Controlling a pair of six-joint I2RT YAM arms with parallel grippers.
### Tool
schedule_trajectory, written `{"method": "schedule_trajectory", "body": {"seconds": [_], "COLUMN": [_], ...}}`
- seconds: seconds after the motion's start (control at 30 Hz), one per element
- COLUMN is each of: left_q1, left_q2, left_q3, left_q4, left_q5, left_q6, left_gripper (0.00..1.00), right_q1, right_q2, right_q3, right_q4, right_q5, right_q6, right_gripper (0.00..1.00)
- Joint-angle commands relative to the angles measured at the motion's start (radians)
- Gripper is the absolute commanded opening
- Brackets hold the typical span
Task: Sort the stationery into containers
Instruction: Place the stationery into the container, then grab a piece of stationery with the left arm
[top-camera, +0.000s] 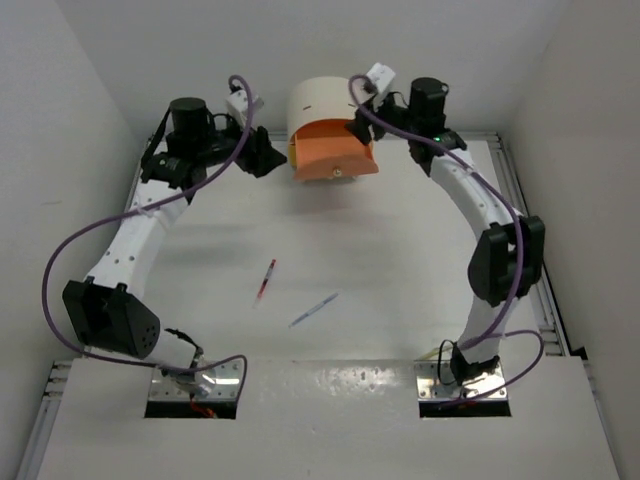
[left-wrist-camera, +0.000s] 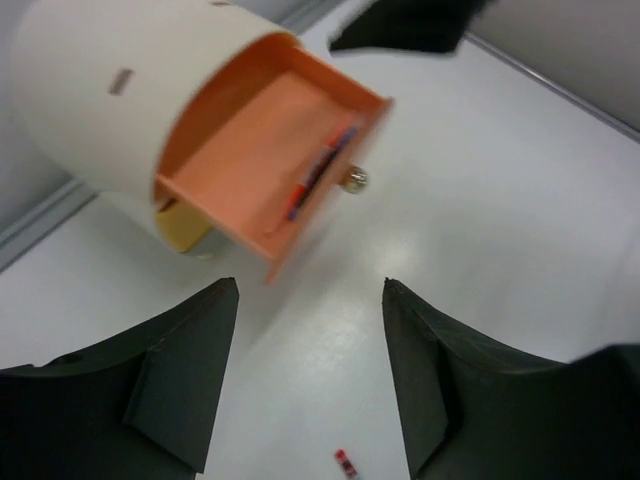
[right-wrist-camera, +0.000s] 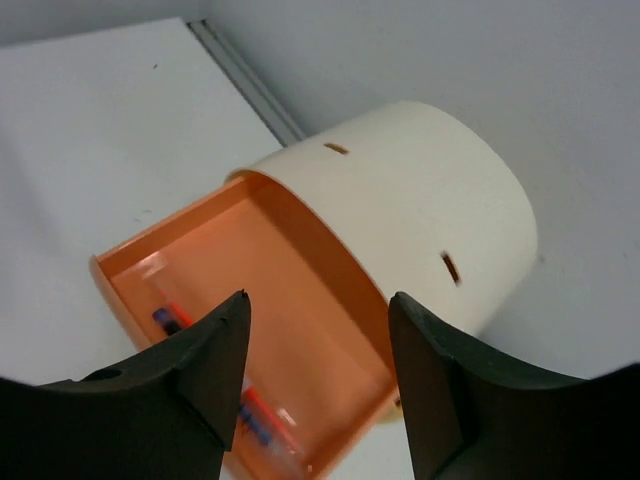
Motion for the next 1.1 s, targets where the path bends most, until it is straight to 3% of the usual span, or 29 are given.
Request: {"method": "schedule_trajectory", "body": {"seconds": [0.0,0.07,0.17,0.27,0.4,0.53,0.7,0.93,1.07], "left_q1": [-0.08,-0.144,-0.258,-0.419,-0.647,-0.749,-0.85,-0.905,-0.967], "left_q2": [-0.113,-0.188,-0.26,-0.252,-0.148,0.032,0.223,0.342,0.39], "left_q3": [-0.082,-0.234,-0.418,-0.466,-0.433,-0.382,-0.321,-0.316,-0.282], "left_q4": [-0.023,0.079,0.234,0.281,0.299,0.333,0.442,0.629,0.655], "left_q5": [0.103,0.1,0.014,-0.118,-0.256,-0.268,-0.251,-0.313,-0.322], "left_q6": [-0.008,-0.104,-0.259,-0.333,-0.309,-0.32,-0.393,-0.436,-0.366], "left_gripper": [0.65,0.64,0.62,0.59,0.59,0.56,0.44,0.25,0.25], "right_q1": [-0.101,-0.167,-0.247,-0.33,-0.431,-0.505,-0.555,-0.594,-0.609], "right_q2": [-0.193,-0.308,-0.464,-0.588,-0.691,-0.678,-0.586,-0.483,-0.452], "right_q3": [-0.079,-0.22,-0.427,-0.584,-0.736,-0.742,-0.684,-0.574,-0.531], "right_q4": [0.167,0.173,0.156,0.103,0.08,0.038,0.03,0.029,0.046], "right_q5": [0.084,0.109,0.146,0.202,0.29,0.334,0.348,0.334,0.327], "right_q6": [0.366,0.464,0.484,0.529,0.587,0.665,0.733,0.787,0.803], "right_gripper": [0.56,0.56,0.56,0.56,0.56,0.55,0.55,0.55,0.55]}}
